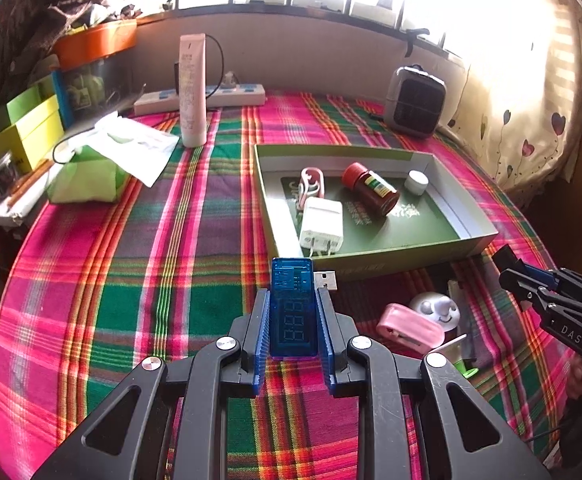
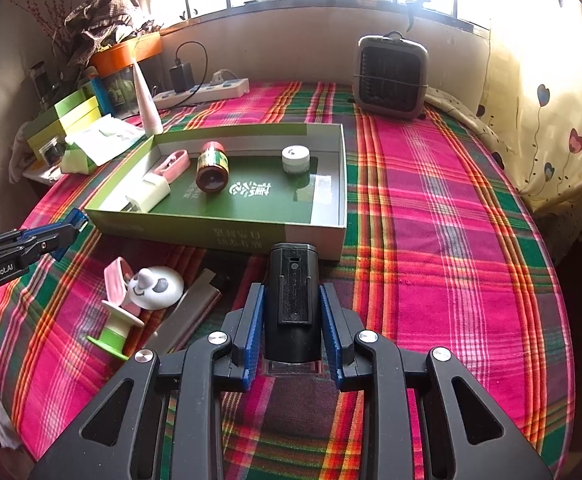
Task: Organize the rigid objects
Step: 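Carry the blue tester with the left gripper into the green box while the right carries the black device there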
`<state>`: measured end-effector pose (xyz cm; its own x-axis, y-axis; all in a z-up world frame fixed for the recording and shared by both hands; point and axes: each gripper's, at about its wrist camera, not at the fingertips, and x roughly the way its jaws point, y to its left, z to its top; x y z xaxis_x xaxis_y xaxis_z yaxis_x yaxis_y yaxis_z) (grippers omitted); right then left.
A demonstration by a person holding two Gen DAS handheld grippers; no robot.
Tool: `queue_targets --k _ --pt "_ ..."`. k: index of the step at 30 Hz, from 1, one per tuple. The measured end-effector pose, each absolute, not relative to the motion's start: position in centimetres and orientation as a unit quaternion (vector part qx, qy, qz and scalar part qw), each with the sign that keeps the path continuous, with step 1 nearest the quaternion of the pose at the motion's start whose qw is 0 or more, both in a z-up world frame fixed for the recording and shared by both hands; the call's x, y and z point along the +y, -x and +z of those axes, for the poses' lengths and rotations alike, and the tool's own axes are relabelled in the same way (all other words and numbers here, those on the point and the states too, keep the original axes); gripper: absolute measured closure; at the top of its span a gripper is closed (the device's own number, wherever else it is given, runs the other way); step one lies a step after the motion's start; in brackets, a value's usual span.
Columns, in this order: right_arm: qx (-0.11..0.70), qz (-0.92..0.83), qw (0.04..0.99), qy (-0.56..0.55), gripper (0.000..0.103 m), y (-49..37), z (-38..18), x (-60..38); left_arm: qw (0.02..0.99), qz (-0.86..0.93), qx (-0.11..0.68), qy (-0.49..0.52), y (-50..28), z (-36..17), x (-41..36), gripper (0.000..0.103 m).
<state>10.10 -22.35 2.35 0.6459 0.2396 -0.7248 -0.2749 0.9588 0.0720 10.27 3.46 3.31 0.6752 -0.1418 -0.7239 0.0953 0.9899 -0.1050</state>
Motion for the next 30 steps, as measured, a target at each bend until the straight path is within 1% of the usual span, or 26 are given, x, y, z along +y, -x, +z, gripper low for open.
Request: queue_targets --k 14,30 --pt "0.380 0.152 0.912 0.025 0.075 -11.3 4.4 -22.1 0.918 -0.094 0.384 0.038 -12.2 5.3 2.4 0.082" --pt "0.384 0.168 0.908 0.020 0.075 -15.6 5.3 -21.0 0.915 -0.118 0.384 0.037 -16.4 6.2 -0.2 0.082"
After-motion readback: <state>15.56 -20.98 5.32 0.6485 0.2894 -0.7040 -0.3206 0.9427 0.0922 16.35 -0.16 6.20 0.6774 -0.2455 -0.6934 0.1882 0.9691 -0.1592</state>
